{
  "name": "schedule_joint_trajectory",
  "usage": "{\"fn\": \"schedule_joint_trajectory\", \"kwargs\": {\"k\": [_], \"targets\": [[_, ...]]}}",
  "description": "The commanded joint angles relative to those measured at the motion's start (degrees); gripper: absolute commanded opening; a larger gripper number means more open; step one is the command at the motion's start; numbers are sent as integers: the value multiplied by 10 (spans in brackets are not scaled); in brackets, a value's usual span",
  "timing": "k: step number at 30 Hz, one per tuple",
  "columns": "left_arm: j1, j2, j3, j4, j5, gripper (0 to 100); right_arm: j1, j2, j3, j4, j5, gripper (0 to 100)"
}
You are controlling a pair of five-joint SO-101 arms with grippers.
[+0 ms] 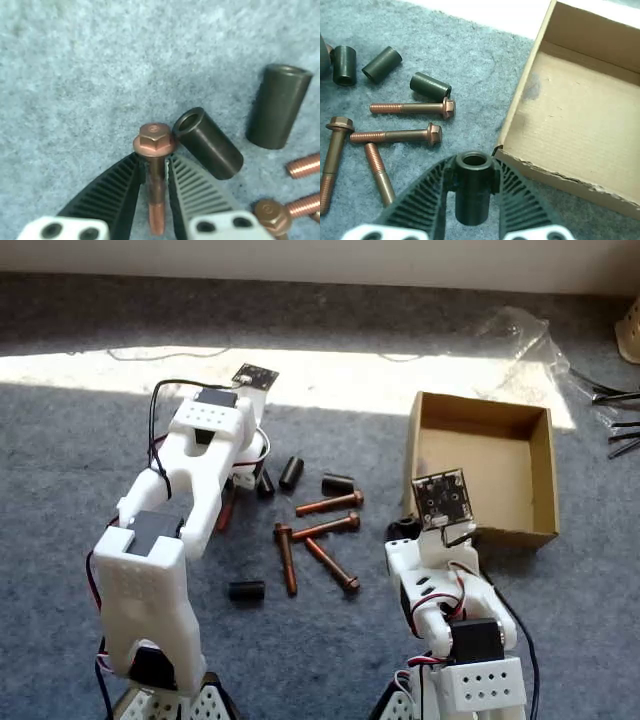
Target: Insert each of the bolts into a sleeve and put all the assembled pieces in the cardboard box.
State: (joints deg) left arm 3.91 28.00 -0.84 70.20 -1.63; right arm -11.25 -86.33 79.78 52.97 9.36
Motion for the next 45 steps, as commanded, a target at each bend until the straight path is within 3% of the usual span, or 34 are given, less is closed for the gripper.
{"fn": "schedule_joint_trajectory", "kwargs": {"k": [1,8,23,29,45], "targets": [[0,-6,-8,-24,-4,75,8,-9,-7,-17,0,4],[0,-7,-8,-23,-4,134,8,-9,-7,-17,0,4],[14,-3,-4,-54,-1,133,8,-9,-7,-17,0,4],[27,-2,-3,-53,0,46,8,-9,-7,-17,0,4],[22,-6,-3,-52,-4,5,8,-9,-7,-17,0,4]]}}
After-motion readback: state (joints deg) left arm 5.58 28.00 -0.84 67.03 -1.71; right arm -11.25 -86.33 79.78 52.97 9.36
